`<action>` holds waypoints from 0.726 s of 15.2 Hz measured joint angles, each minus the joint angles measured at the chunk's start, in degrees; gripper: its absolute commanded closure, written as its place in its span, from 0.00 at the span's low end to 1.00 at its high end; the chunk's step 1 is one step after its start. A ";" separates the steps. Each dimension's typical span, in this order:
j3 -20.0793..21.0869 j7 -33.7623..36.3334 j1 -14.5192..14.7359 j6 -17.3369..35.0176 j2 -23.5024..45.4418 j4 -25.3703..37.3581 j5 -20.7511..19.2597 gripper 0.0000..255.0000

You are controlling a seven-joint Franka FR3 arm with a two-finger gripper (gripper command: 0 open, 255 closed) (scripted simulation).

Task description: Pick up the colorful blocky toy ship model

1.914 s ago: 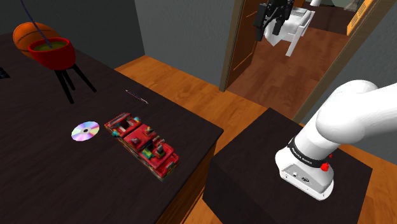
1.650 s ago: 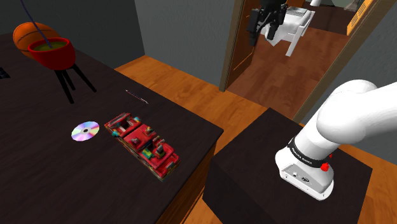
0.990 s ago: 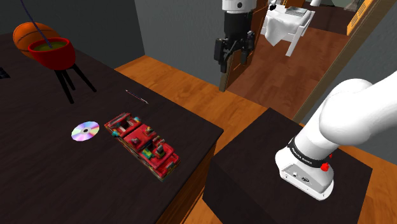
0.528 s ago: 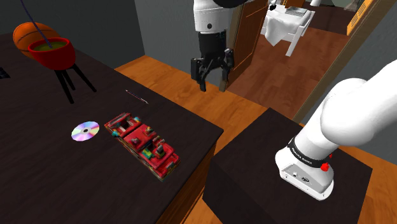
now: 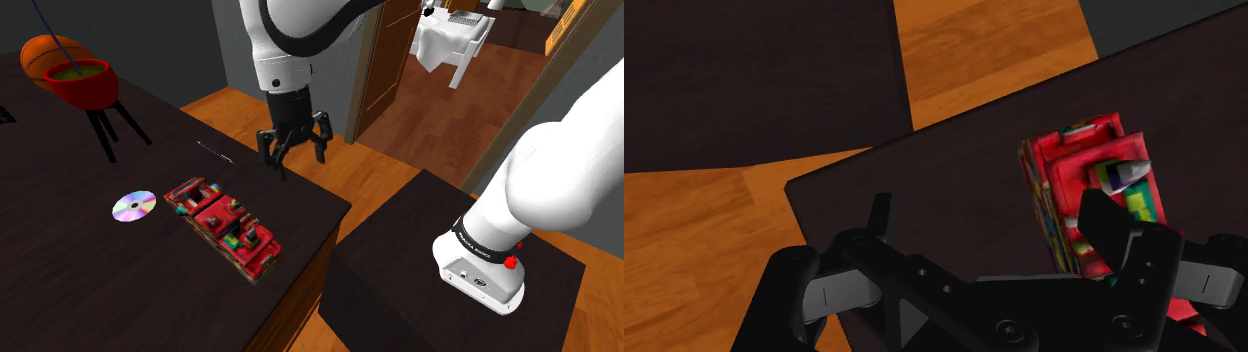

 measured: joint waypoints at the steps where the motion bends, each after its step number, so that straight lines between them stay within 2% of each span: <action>1: 0.67 1.13 0.44 0.49 1.84 1.04 0.16 0.00; 11: 4.83 11.67 5.91 4.04 21.93 14.62 -1.13 0.00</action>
